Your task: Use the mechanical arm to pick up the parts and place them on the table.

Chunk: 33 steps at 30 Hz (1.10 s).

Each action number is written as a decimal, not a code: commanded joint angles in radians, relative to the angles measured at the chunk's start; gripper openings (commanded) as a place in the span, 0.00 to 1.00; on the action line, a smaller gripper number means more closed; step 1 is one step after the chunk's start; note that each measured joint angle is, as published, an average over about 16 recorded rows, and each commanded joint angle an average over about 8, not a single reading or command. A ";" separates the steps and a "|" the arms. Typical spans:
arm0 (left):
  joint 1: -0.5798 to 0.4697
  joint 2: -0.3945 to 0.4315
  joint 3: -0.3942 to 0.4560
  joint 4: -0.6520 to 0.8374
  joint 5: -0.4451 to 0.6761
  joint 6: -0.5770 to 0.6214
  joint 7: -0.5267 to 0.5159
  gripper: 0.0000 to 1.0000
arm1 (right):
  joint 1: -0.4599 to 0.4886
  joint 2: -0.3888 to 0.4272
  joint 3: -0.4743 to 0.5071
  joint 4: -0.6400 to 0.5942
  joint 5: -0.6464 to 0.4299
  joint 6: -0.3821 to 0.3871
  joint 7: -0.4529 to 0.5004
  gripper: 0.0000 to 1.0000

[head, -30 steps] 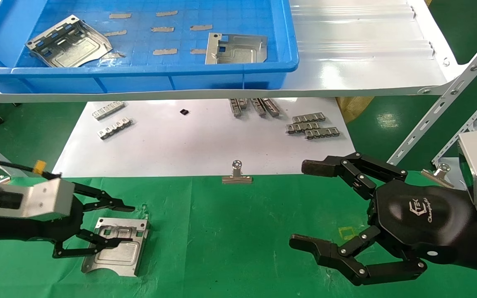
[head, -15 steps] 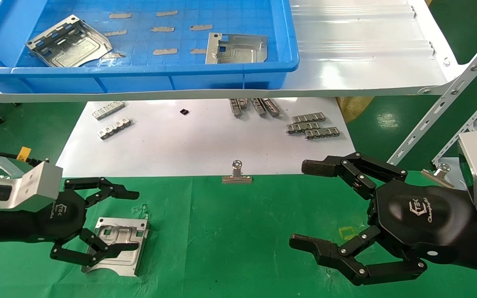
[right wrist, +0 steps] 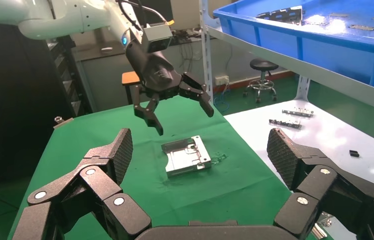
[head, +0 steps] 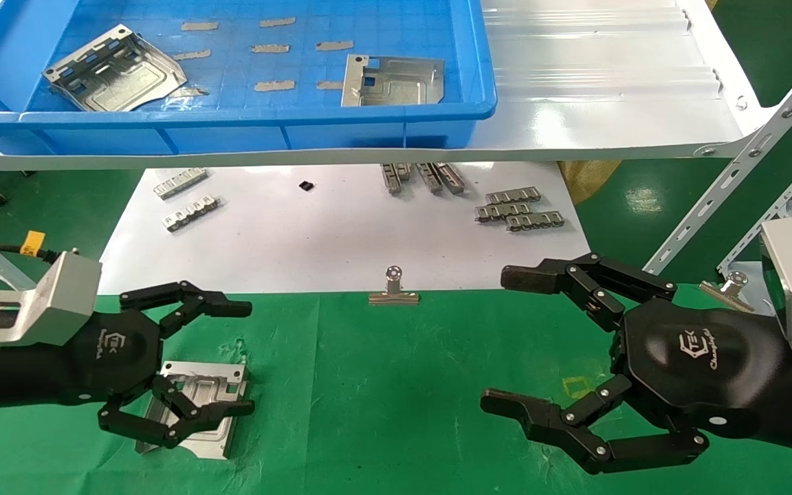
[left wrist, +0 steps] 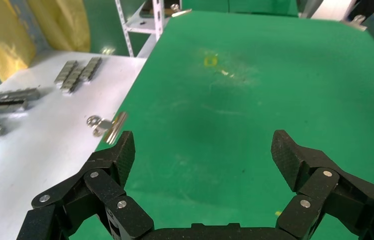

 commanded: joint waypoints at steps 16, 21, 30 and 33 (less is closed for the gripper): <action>0.159 -0.019 -0.202 -0.193 -0.045 -0.030 -0.125 1.00 | 0.000 0.000 0.000 0.000 0.000 0.000 0.000 1.00; 0.206 -0.024 -0.261 -0.250 -0.059 -0.039 -0.162 1.00 | 0.000 0.000 0.000 0.000 0.000 0.000 0.000 1.00; 0.290 -0.034 -0.368 -0.352 -0.083 -0.055 -0.228 1.00 | 0.000 0.000 0.000 0.000 0.000 0.000 0.000 1.00; 0.319 -0.037 -0.404 -0.386 -0.091 -0.060 -0.250 1.00 | 0.000 0.000 0.000 0.000 0.000 0.000 0.000 1.00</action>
